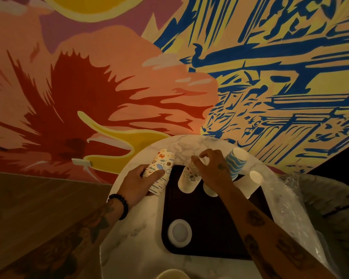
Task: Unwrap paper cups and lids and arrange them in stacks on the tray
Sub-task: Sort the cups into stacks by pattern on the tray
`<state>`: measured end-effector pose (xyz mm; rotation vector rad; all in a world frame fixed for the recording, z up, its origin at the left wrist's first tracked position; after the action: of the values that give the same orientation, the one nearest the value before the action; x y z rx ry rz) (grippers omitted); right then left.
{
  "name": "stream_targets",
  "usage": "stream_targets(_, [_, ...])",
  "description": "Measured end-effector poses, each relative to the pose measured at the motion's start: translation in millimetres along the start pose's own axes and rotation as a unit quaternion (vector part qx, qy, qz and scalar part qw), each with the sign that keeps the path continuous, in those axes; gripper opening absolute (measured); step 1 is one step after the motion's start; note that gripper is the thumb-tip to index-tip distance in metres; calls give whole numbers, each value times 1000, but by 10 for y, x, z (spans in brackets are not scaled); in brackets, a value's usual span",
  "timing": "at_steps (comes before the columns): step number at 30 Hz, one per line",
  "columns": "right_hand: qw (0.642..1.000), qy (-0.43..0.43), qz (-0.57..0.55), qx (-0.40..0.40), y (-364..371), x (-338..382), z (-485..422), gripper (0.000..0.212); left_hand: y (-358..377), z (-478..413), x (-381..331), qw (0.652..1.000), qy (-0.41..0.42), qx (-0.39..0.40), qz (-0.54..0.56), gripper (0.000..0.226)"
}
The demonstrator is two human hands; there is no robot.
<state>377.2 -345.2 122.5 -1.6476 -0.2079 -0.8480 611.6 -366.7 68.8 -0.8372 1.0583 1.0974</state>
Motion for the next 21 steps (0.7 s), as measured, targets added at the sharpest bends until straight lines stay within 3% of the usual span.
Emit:
stream_targets(2, [999,7,-46,3,-34,79,-5,33,45,-10,-16,1000,19,5,-18,39])
stream_targets(5, [984,55,-150,83,39,194,6,40,121,-21,-49,995,60,22,-81,44])
stream_targets(9, [964,83,-203,147,163,240,91,53,219,38,-139,978,132,46,-152,46])
stream_targets(18, [957,76,-244,138,220,200,125,47,248,113,-184,972,157,60,-167,61])
stream_targets(21, [960,72,-248,111,148,207,85,41,229,117,-178,974,146,62,-161,50])
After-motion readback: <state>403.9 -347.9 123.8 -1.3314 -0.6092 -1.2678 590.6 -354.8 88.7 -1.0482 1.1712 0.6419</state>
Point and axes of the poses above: each hand's wrist, its own z-axis away from the middle knuckle, its own y-axis out of the palm, x = y × z, the point moved 5 cm from there along -z, towards the middle knuckle, and after that the axes turned 1 degree about -z, right-handed, at the moved point
